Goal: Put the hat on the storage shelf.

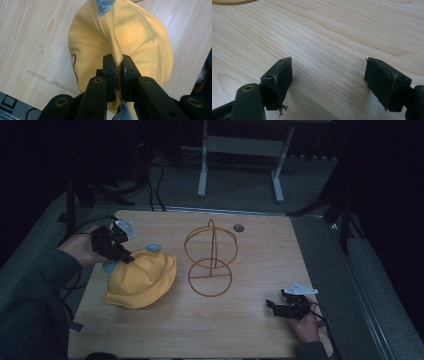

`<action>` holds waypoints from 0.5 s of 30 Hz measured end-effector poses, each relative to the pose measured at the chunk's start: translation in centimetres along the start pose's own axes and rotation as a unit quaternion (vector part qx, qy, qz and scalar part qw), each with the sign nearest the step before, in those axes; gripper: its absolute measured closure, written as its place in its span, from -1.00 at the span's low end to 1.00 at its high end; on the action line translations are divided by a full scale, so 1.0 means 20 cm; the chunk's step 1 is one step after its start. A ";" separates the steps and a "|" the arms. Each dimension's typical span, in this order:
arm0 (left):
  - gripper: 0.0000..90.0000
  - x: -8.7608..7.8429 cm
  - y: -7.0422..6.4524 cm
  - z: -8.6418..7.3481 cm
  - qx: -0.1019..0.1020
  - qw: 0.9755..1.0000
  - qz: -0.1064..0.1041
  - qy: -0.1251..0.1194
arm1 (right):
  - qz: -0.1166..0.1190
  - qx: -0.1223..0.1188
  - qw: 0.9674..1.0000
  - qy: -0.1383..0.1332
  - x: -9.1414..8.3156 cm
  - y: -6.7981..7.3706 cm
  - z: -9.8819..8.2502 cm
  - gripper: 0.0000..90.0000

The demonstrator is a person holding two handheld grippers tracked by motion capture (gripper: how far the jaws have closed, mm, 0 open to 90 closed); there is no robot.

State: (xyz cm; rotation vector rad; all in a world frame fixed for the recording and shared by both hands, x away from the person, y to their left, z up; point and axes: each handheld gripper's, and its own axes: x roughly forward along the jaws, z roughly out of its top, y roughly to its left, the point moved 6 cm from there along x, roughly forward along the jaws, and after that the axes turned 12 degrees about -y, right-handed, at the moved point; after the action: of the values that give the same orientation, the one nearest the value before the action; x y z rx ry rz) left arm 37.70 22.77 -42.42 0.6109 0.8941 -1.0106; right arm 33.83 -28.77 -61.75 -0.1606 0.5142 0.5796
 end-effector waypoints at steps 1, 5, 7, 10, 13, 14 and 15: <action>0.87 0.00 0.00 0.00 -0.003 1.000 0.000 -0.003 | 0.000 0.000 1.000 0.000 0.00 0.00 0.00 -0.51; 0.87 -0.02 0.01 0.00 -0.007 1.000 0.002 -0.007 | 0.000 0.000 1.000 0.000 0.00 0.00 0.00 -0.51; 0.87 -0.02 0.02 0.00 -0.009 1.000 0.003 -0.009 | 0.000 0.000 1.000 0.000 0.00 0.00 0.00 -0.51; 0.87 -0.03 0.03 0.00 -0.009 1.000 0.005 -0.009 | 0.000 0.000 1.000 0.000 0.00 0.00 0.00 -0.51; 0.87 -0.04 0.04 0.00 -0.010 1.000 0.009 -0.011 | 0.000 0.000 1.000 0.000 0.00 0.00 0.00 -0.51; 0.87 -0.05 0.04 0.00 -0.010 1.000 0.010 -0.012 | 0.000 0.000 1.000 0.000 0.00 0.00 0.00 -0.51; 0.87 -0.05 0.04 0.01 -0.010 1.000 0.012 -0.013 | 0.000 0.000 1.000 0.000 0.00 0.00 0.00 -0.51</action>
State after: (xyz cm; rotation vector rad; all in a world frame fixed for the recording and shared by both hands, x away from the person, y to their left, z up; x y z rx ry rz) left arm 38.29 23.52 -41.39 0.5898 0.8697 -0.9847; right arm 33.83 -28.77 -61.75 -0.1607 0.5143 0.5793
